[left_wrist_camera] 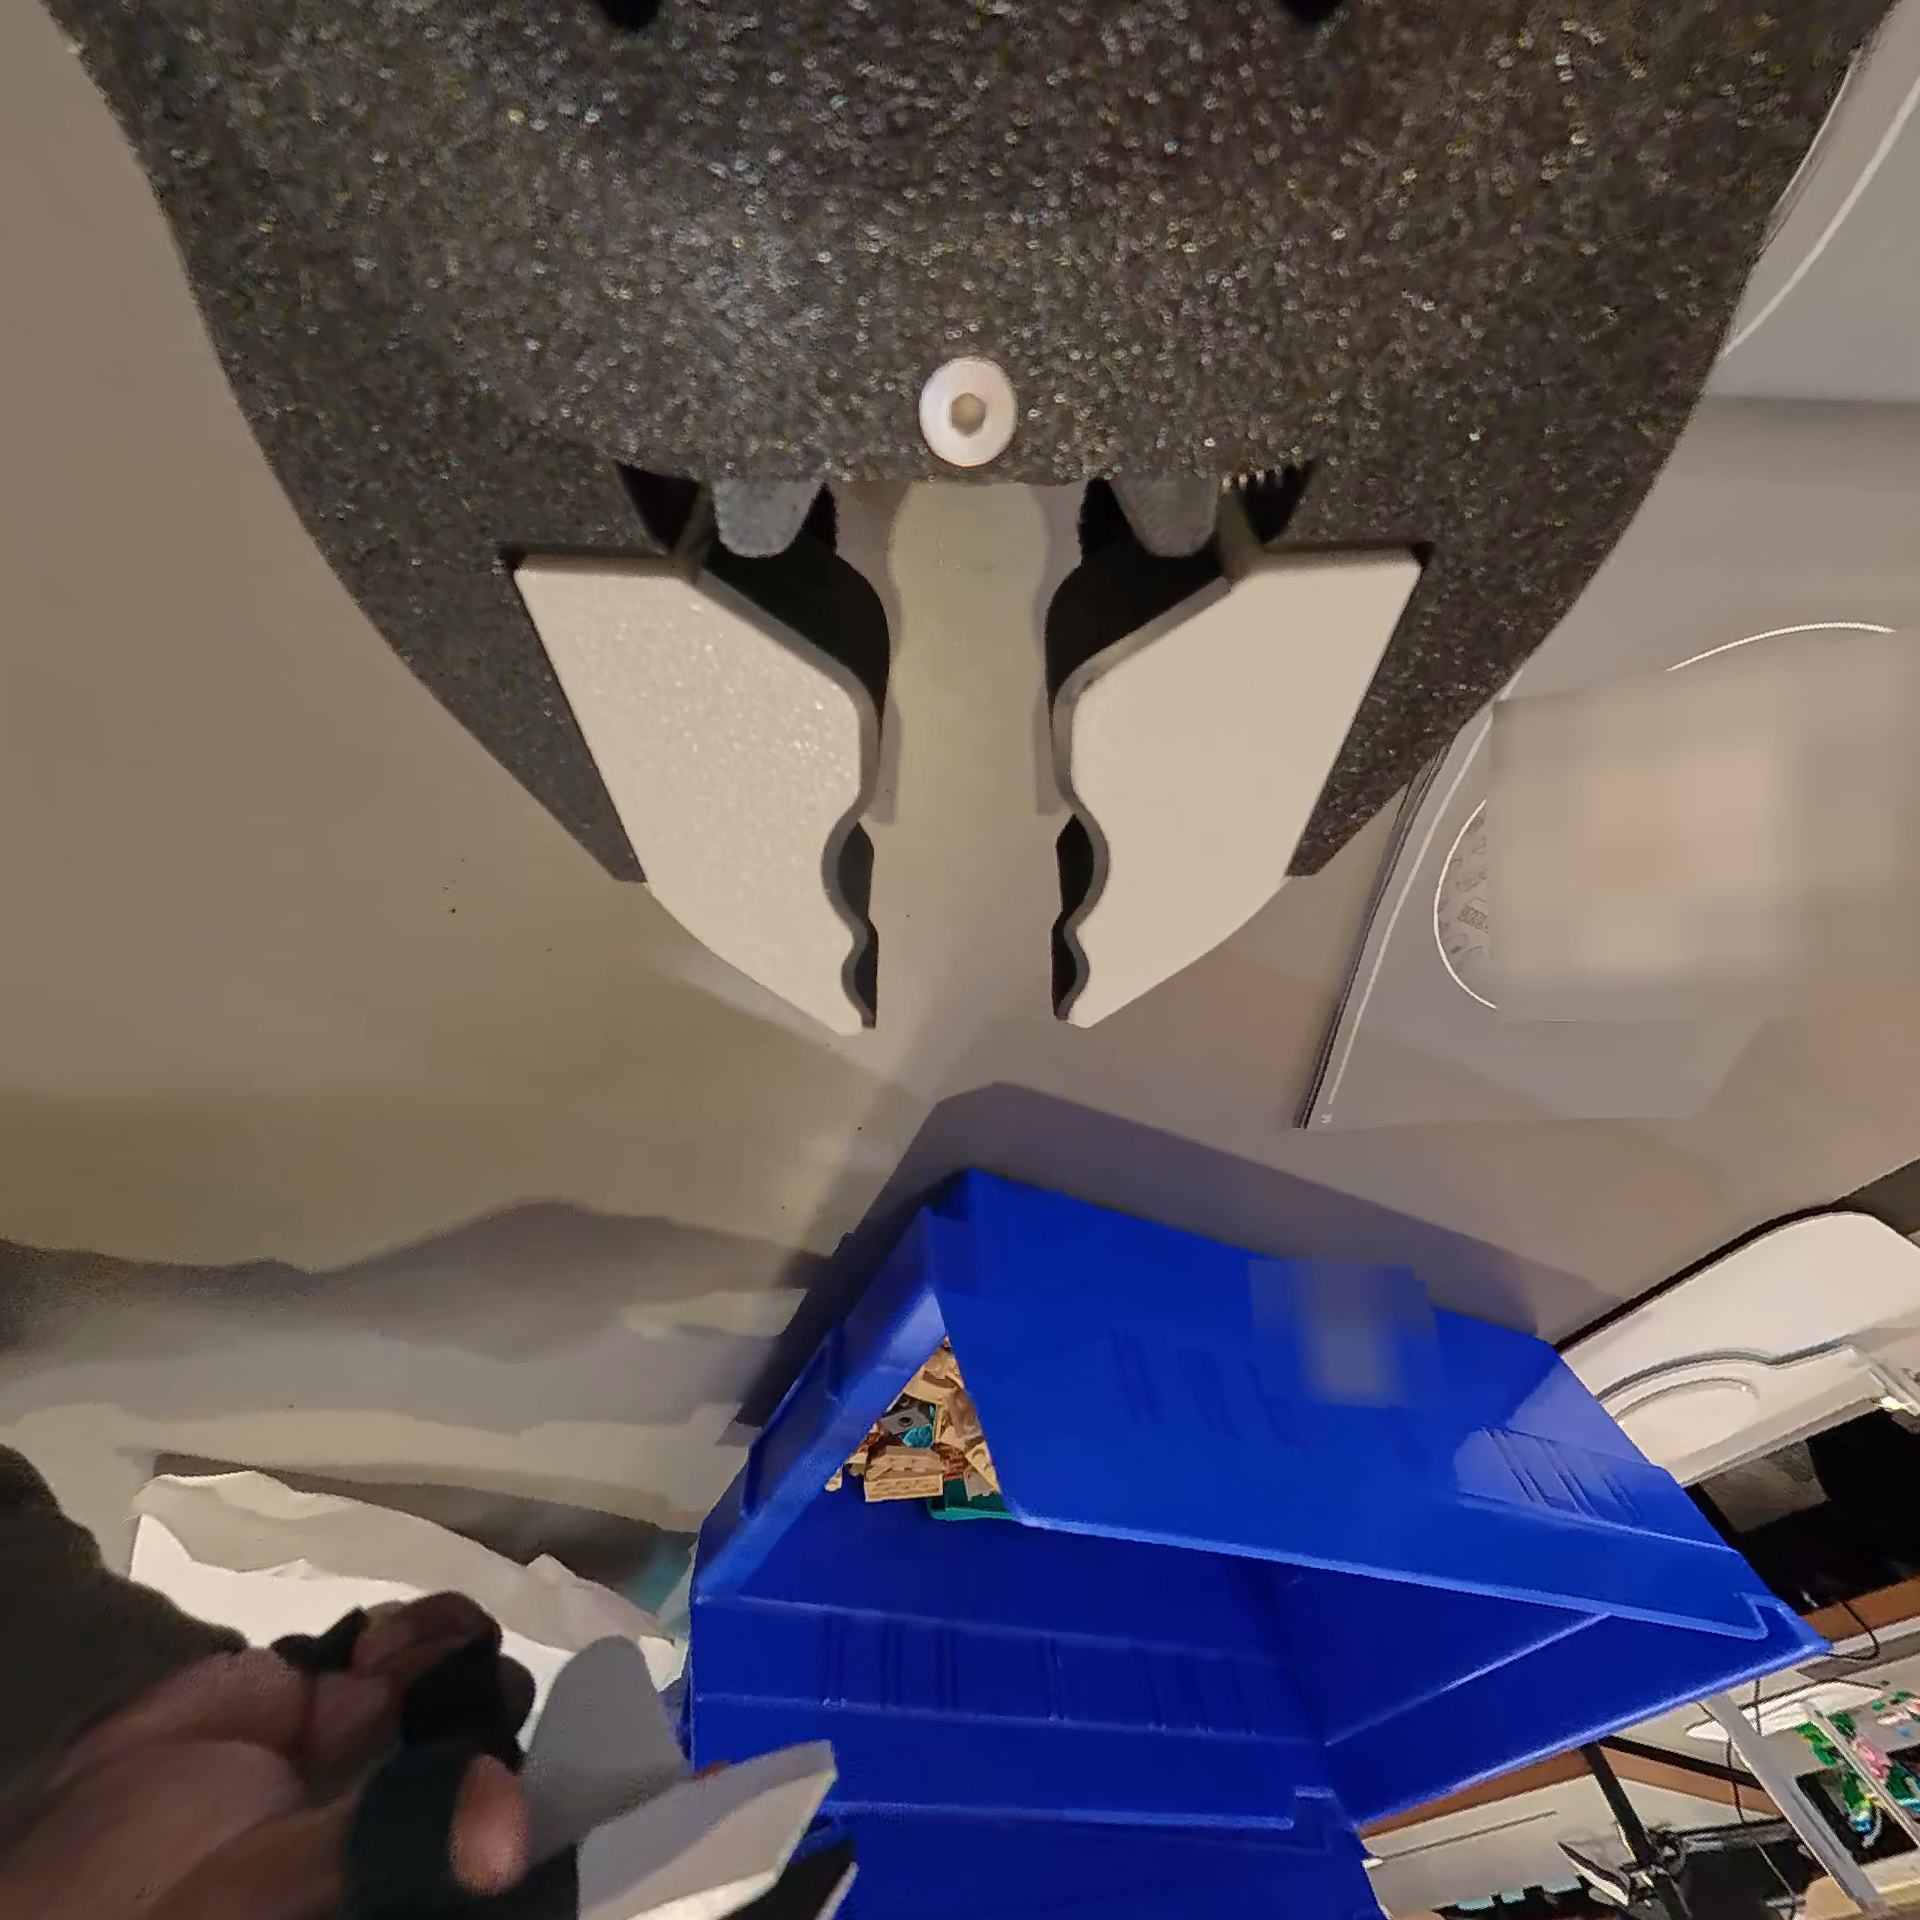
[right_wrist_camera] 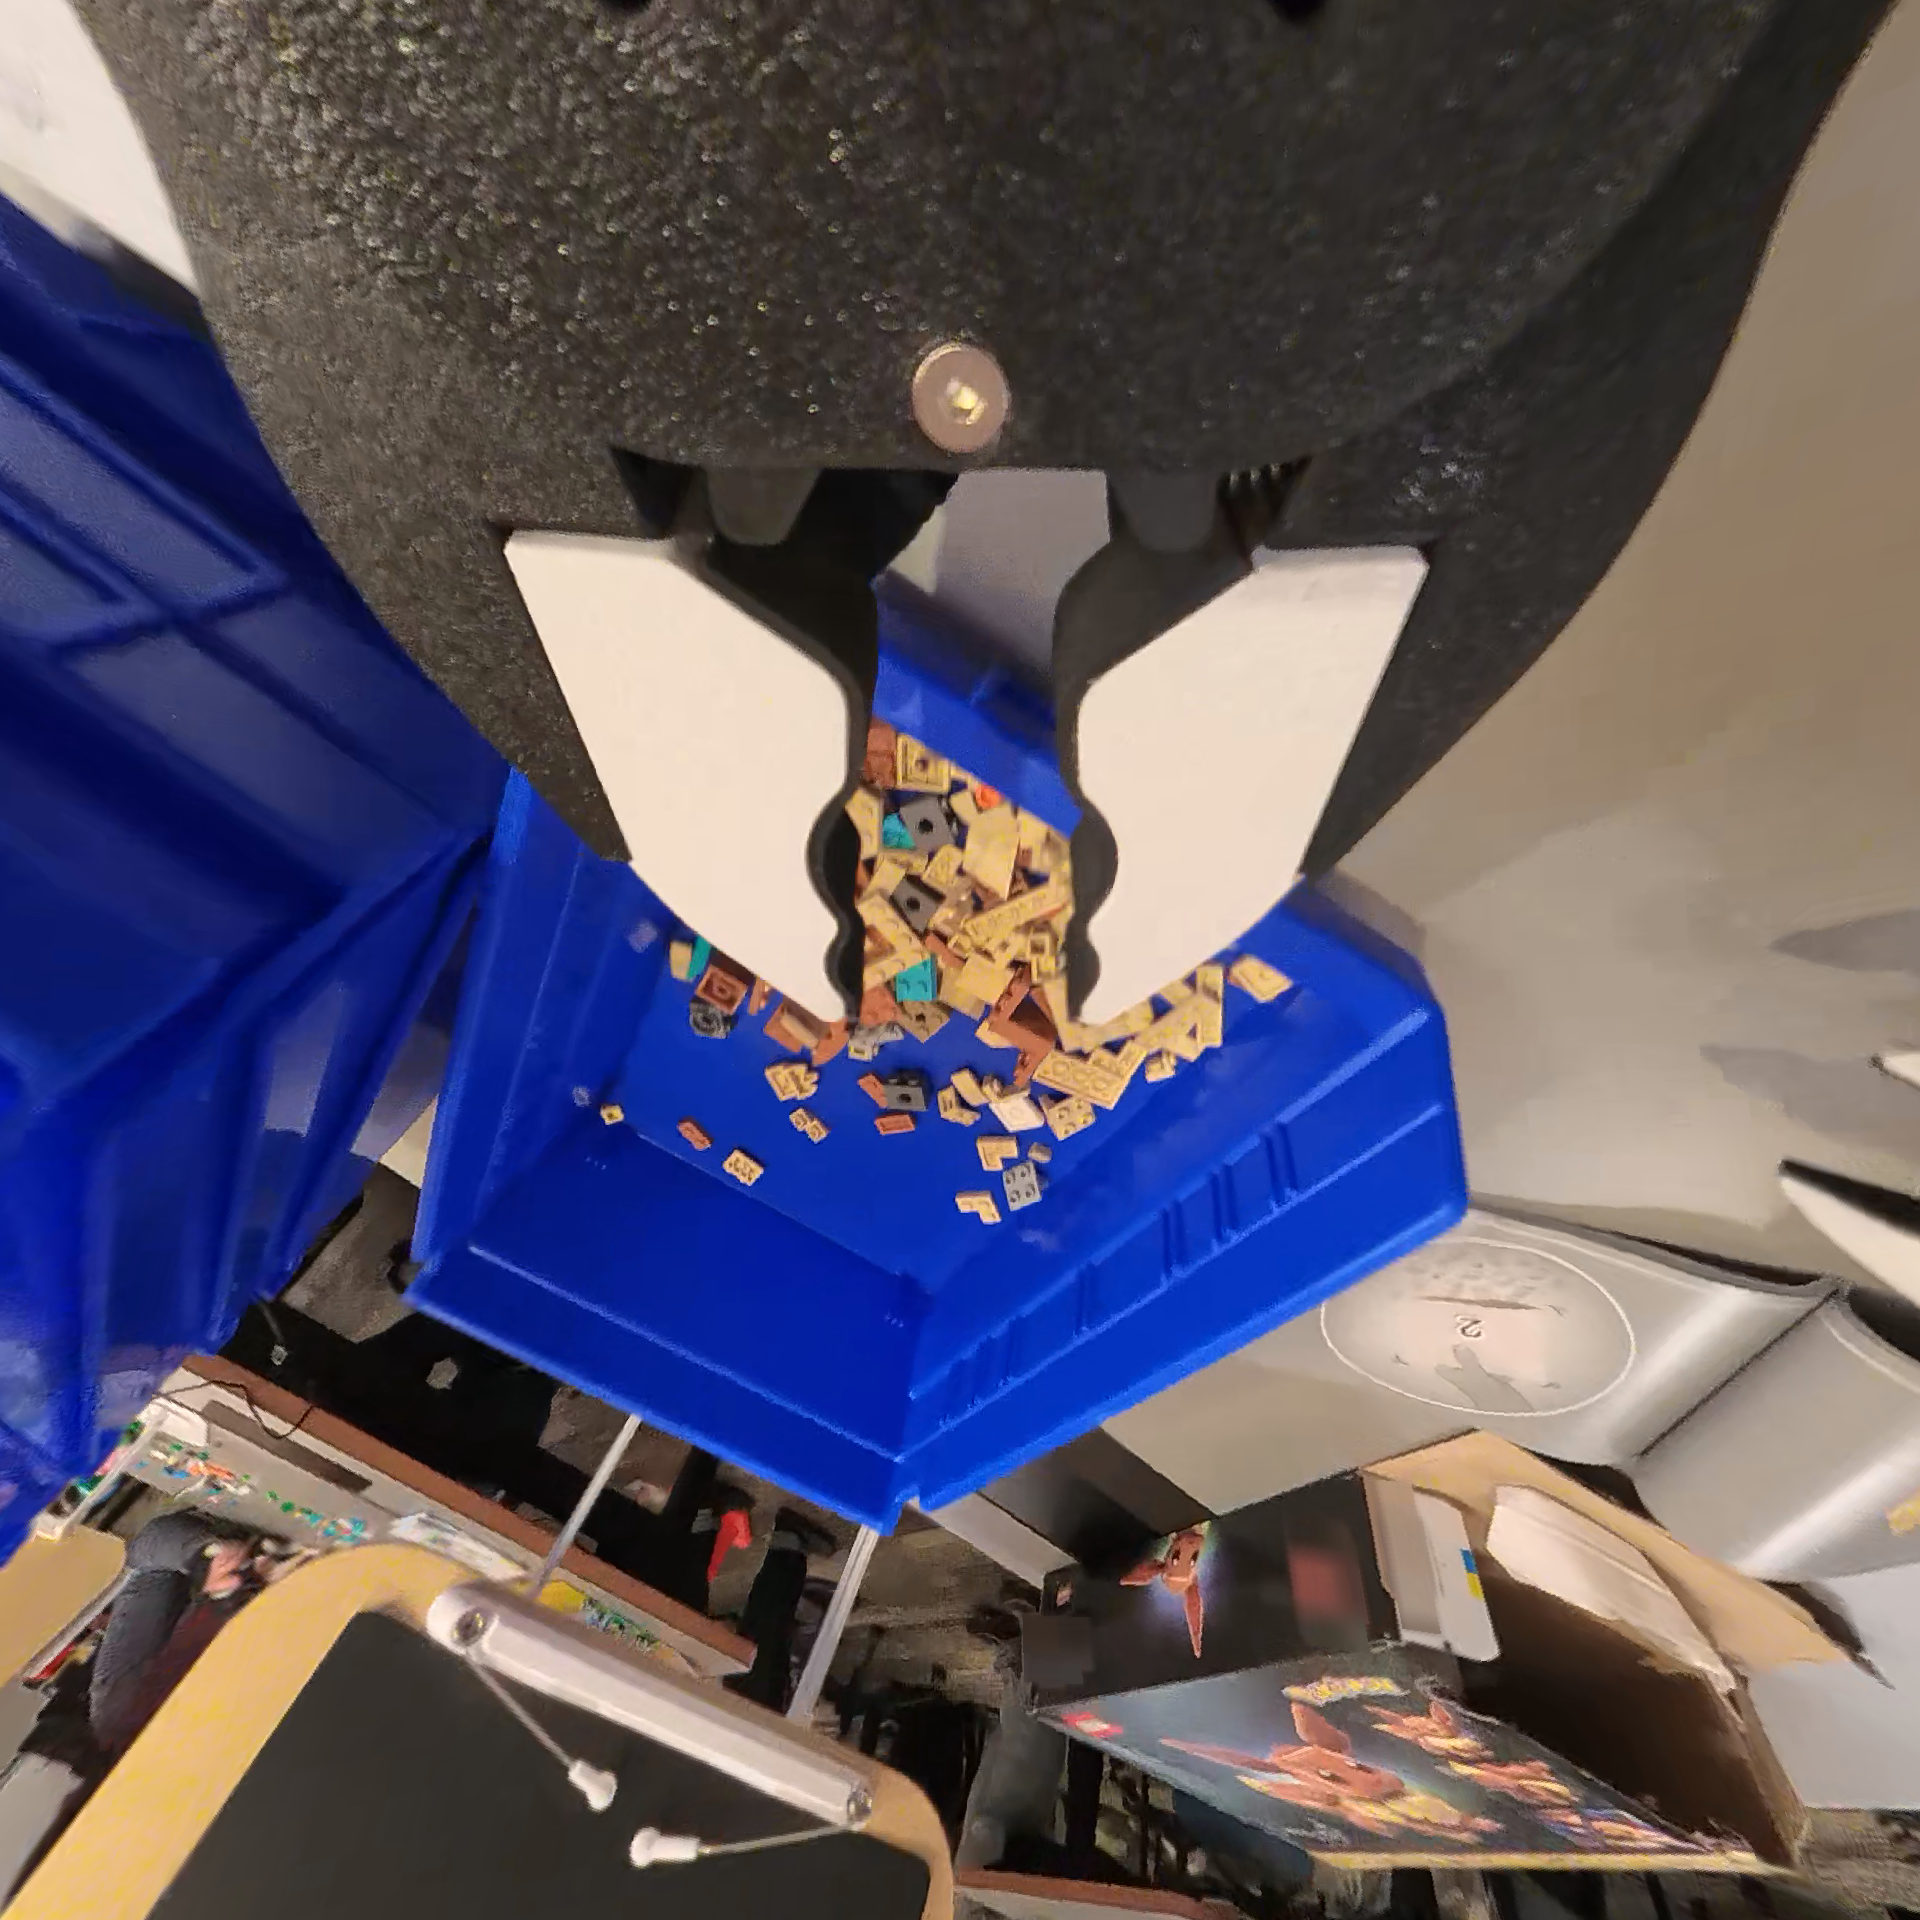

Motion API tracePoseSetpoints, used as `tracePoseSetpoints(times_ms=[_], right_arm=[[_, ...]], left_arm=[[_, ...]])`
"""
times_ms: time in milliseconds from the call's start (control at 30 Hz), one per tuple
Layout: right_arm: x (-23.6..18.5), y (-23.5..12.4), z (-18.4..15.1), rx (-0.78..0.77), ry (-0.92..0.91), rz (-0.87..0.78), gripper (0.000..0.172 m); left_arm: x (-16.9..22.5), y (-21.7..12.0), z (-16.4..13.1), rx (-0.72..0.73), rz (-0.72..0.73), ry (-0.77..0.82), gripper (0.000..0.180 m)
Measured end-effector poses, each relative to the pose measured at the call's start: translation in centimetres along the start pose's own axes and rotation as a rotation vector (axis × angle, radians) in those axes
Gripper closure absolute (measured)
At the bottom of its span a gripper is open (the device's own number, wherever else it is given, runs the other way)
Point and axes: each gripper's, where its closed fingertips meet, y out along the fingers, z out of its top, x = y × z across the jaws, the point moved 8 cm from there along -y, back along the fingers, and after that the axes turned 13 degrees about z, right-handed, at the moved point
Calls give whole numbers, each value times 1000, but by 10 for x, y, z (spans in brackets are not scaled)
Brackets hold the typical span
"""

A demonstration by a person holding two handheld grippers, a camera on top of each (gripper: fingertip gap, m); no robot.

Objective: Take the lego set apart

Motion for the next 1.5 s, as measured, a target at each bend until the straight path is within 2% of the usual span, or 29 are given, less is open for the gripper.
tracePoseSetpoints(times_ms=[233, 400, 667, 867, 1100, 1267, 1367, 1500], right_arm=[[-35, -27, -48, -13, -13, 52, 141], [-58, -37, -70, -2, -91, -6, 148], [-74, -49, -74, 55, -143, -93, 154], [-64, -49, -82, -37, -121, -188, 155], [-68, -53, -80, -56, -164, -224, 156], [-68, -60, -80, -64, -185, -272, 156], [-61, -79, -88, -140, -204, -387, 153], [-51, -132, -111, -312, -256, -575, 149]], left_arm=[[6, 2, 2, 15, -10, 21, 149], [12, 5, 3, 45, -2, 46, 152], [24, 9, 7, 114, 84, 101, 156], [41, 20, 8, 95, 128, 213, 157], [66, 39, 13, 70, 136, 322, 157], [70, 43, 14, 69, 156, 334, 157], [67, 40, 15, 88, 164, 304, 157], [67, 37, 15, 98, 171, 293, 157]])
